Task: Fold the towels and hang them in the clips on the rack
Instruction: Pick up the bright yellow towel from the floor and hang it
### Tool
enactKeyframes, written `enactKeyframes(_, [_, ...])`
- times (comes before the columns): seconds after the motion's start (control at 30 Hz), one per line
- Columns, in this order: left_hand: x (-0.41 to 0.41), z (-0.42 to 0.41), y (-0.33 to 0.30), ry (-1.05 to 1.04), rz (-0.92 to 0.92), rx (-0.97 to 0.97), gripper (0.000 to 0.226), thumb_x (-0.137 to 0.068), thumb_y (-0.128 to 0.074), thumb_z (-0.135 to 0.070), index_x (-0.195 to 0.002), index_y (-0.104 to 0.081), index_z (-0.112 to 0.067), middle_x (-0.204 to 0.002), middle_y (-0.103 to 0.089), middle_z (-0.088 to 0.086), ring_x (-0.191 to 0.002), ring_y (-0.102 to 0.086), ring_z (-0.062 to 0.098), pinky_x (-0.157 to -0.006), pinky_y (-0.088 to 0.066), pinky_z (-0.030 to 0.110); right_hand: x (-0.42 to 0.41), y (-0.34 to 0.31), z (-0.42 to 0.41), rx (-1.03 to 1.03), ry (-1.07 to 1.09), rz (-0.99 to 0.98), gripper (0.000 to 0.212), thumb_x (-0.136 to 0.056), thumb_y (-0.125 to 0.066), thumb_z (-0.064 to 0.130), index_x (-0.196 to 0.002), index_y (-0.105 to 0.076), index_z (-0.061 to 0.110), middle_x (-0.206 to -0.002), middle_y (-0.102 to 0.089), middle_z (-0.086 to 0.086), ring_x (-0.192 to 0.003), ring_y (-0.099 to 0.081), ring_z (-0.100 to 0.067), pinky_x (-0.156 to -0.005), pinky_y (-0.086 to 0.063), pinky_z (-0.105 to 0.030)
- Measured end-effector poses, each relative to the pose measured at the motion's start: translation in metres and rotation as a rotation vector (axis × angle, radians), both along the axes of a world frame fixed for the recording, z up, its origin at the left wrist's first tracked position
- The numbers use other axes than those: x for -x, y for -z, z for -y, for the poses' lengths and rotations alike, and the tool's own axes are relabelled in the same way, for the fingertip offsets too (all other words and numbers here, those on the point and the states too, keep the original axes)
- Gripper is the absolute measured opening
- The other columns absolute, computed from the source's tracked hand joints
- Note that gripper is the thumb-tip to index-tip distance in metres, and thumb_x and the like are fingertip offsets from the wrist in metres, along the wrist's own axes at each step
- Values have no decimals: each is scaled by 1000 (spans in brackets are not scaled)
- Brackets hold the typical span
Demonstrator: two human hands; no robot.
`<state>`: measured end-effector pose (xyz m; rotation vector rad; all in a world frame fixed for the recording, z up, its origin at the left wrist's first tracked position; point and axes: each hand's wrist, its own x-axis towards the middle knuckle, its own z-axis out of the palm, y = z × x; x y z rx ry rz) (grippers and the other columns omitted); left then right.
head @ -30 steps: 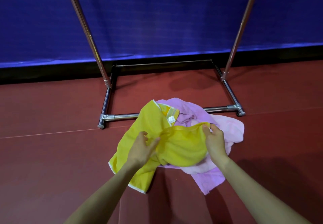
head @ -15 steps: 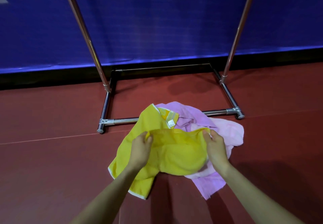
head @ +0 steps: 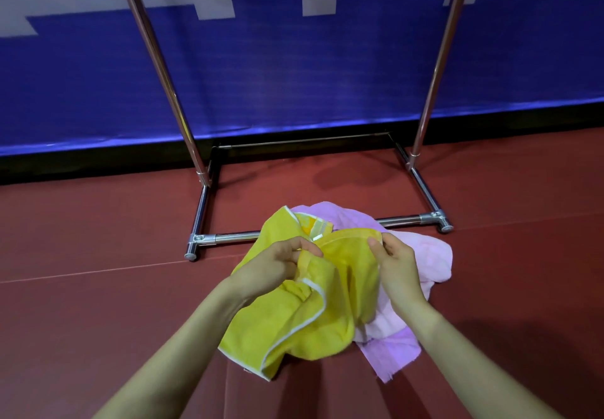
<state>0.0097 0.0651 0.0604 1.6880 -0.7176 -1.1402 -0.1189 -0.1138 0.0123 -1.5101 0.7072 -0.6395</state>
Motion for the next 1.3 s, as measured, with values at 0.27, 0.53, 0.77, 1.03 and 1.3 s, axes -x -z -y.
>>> enactKeyframes(0.27, [21, 13, -8, -56, 727, -31, 11, -86, -67, -23, -82, -68, -13, -78, -54, -4, -74, -52, 9, -71, -40, 25, 0, -24, -13, -82, -22, 85, 9, -85, -65, 1, -78, -66, 7, -70, -68, -12, -67, -59, -15, -66, -45, -29])
enactKeyframes(0.53, [28, 19, -12, -70, 725, 65, 32, -87, -66, -33, -63, -50, -18, -59, -44, -2, -58, -34, 8, -57, -31, 24, 8, -39, -18, -95, -71, 91, 15, -79, -71, 1, -76, -73, 16, -76, -73, -2, -75, -64, -16, -77, -51, -30])
enactKeyframes(0.77, [28, 23, -10, -232, 673, 69, 41, -79, -72, -40, -60, -52, -10, -54, -33, -3, -53, -28, 11, -51, -26, 31, 11, -48, -17, -160, -193, 97, 14, -84, -64, 0, -82, -72, 11, -74, -71, 0, -64, -60, -4, -59, -46, -12])
enactKeyframes(1.03, [24, 24, -16, -284, 664, 138, 43, -82, -70, -35, -59, -49, -6, -53, -30, -5, -53, -26, 9, -49, -23, 27, 3, -49, -20, -197, -293, 46, 14, -89, -59, 2, -96, -71, 6, -88, -68, -12, -76, -56, -14, -62, -47, -19])
enactKeyframes(1.3, [-20, 25, -112, -371, 743, 181, 37, -84, -68, -34, -54, -50, -21, -50, -38, -6, -52, -31, 5, -49, -30, 24, -42, -147, -3, -168, -275, 136, 20, -88, -59, 0, -80, -71, 14, -68, -63, -4, -62, -53, -12, -58, -47, -24])
